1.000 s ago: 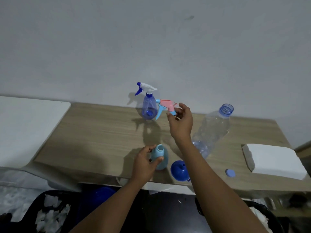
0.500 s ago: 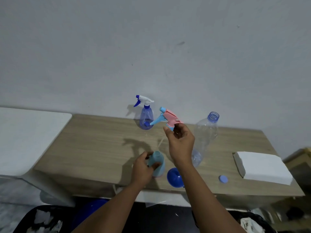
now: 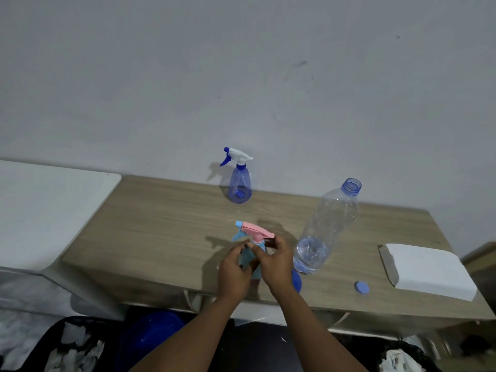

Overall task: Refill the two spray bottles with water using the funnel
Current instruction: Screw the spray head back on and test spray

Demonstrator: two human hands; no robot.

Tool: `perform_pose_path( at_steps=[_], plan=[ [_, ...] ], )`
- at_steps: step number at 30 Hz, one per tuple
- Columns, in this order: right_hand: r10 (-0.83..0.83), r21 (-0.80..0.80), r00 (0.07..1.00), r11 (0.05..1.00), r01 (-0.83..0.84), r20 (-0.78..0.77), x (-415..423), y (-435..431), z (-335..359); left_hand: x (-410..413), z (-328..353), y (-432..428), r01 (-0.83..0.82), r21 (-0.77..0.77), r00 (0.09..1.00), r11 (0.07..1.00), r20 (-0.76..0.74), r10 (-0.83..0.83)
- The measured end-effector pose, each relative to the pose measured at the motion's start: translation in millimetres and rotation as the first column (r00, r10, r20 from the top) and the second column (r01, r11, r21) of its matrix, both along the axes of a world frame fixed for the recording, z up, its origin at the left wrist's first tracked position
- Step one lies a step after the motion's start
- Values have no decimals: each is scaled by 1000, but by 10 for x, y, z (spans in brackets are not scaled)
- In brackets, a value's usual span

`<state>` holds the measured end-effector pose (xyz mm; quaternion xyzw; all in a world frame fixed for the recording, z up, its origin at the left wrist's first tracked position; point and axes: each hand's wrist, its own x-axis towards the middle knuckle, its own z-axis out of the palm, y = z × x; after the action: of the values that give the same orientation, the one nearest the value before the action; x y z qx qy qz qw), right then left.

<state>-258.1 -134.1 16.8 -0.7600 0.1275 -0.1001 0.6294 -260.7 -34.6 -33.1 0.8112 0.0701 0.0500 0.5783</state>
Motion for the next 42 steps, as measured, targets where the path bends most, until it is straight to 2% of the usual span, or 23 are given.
perform_pose_path(
  at_steps=[4,9,16,20,26,38,42],
  plan=[
    [39,-24,999,999,-39,16,-12,-1,-12,2,23,23,23,27,999,999,39,-24],
    [108,-30,994,994,-107,21,-3,-85,-83,19,-31,52,40,19,999,999,10,-41],
    [102,58,994,993,-103,30,-32,-89,-135,29,-64,44,22,4,1000,1000,-16,-22],
    [89,-39,995,995,-87,49,-22,-57,-95,13,-30,31,28,13,1000,1000,7,-28],
    [65,37,998,997,-65,-11,22,-65,-122,24,-39,43,40,17,999,999,16,-40],
    [236,122,971,965,-231,-26,98,-197,-135,42,-33,67,49,-31,999,998,12,-49],
    [188,107,981,977,-183,-44,121,-195,-152,44,-77,70,50,-27,998,998,27,-49]
  ],
)
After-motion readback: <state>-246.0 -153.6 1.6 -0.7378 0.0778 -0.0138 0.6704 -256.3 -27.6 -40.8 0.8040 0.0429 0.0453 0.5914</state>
